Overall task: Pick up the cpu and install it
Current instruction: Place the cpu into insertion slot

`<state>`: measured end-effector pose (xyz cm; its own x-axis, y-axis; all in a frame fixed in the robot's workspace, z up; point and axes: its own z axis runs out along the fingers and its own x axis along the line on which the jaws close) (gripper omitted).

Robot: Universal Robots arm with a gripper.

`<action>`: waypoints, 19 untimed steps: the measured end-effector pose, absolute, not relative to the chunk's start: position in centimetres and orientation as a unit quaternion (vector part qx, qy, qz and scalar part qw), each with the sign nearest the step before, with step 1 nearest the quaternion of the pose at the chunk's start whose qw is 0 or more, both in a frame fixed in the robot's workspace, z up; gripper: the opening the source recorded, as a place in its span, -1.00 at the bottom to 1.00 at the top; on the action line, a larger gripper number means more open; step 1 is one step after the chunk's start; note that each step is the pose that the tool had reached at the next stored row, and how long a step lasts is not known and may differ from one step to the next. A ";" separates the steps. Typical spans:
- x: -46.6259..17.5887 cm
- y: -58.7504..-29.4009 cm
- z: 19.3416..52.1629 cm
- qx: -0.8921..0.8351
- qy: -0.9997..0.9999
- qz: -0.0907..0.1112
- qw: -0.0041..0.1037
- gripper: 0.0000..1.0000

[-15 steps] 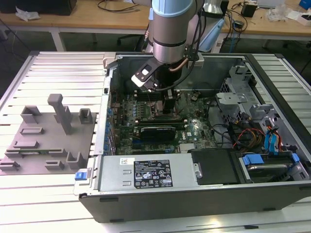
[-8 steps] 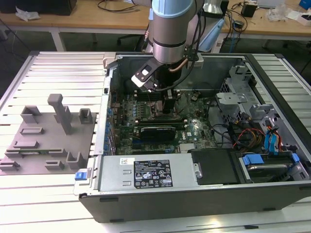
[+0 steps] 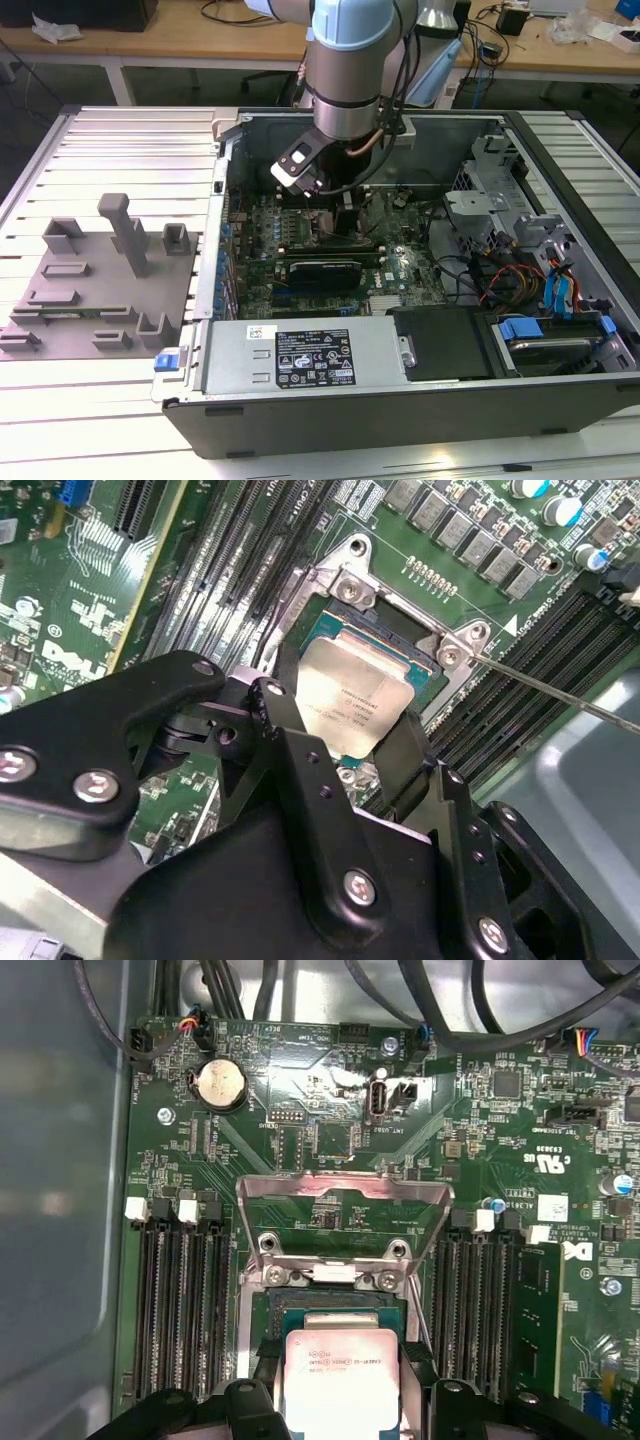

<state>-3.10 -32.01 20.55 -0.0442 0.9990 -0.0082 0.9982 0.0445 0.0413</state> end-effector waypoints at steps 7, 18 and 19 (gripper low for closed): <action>-3.1 -32.0 20.2 0.692 0.722 0.014 0.015 0.09; -3.1 -32.0 19.9 0.706 0.708 0.014 0.015 0.09; -3.1 -32.0 19.9 0.706 0.708 0.014 0.015 0.09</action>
